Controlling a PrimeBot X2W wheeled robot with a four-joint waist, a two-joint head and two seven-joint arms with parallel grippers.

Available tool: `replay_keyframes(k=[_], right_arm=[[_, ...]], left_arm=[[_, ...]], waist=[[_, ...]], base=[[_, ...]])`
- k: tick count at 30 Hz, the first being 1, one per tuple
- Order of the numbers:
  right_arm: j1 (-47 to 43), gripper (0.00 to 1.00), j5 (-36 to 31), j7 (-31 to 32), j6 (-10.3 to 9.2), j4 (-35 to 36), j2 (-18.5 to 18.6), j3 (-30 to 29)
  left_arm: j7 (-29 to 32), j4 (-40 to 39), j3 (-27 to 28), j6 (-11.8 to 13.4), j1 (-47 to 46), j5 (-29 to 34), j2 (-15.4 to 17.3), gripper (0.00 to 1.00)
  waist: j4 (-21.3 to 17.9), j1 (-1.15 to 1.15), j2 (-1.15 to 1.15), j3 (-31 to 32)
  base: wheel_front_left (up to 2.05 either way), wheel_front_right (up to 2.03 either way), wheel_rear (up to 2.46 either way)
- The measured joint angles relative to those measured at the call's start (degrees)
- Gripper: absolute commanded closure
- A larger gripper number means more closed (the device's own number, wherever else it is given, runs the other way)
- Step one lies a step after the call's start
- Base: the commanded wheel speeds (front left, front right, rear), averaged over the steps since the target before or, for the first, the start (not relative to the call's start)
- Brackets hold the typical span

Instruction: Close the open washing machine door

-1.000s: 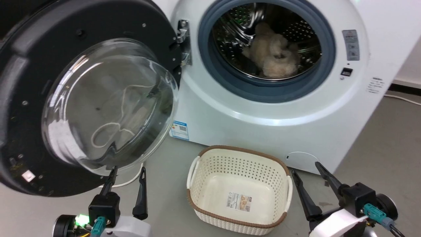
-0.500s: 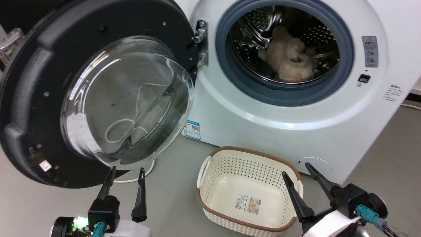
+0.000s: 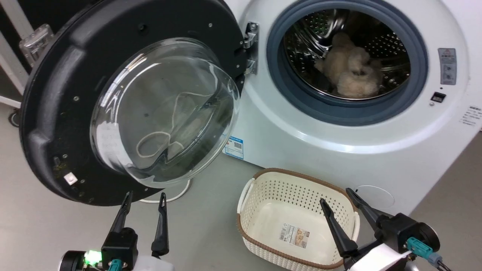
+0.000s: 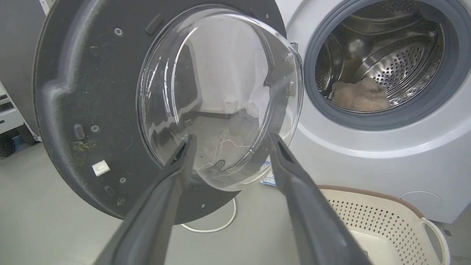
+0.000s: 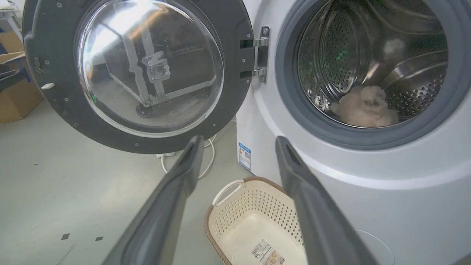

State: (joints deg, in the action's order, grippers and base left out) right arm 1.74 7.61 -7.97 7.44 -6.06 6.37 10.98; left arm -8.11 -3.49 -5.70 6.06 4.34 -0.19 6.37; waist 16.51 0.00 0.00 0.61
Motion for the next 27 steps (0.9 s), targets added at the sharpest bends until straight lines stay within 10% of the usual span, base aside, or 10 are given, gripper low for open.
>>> replay_keyframes(k=[8,9,10,27], right_arm=[[0.0,0.00,0.5,-1.1,0.00,-0.6,0.3,0.4],[0.0,0.00,0.5,-1.2,0.00,-0.7,0.4,0.5],[-0.1,0.00,0.5,-1.4,0.00,-0.8,0.4,0.7],[-2.2,0.00,1.1,-2.7,0.00,0.4,1.5,0.4]], left_arm=[[-0.8,-0.4,-0.6,0.9,0.5,-0.1,0.2,0.00],[-1.1,-0.4,-0.7,0.9,0.5,-0.5,0.2,0.22],[-1.3,-0.6,-0.5,0.9,0.5,-2.0,0.0,1.00],[-1.4,-3.9,17.8,-3.2,-13.4,-20.2,5.1,1.00]], waist=[[1.8,0.00,0.00,0.1],[2.1,0.00,0.00,0.1],[2.8,0.00,0.00,0.2],[2.8,0.00,0.00,-2.2]], base=[[0.00,0.00,0.00],[0.00,0.00,0.00],[0.00,0.00,0.00],[0.00,0.00,0.00]])
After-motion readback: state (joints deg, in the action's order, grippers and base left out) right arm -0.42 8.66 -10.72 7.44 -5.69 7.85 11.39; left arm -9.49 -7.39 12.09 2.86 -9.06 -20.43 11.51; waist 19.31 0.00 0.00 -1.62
